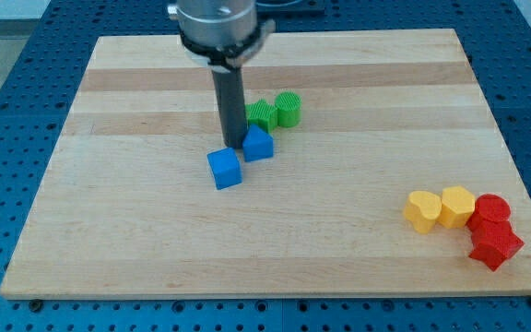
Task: Nudge blue cube towards blue triangle
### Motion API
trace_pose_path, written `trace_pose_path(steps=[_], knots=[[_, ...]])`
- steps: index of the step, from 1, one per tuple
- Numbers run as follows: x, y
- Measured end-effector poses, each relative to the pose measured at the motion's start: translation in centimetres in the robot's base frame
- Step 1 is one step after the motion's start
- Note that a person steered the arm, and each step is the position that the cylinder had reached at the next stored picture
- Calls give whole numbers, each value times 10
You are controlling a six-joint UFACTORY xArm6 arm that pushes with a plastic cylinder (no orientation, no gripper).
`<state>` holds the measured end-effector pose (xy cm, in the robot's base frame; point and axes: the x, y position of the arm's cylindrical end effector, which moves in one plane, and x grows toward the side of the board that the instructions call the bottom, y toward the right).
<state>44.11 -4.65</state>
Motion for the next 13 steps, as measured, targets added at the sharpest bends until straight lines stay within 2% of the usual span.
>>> trace_pose_path(steps=[2,3,4,6,7,8,11,12,13], knots=[[96,33],[128,38],[128,22],[113,-71],[43,-91],[-23,-65],[49,-53],[58,-32],[64,-39]])
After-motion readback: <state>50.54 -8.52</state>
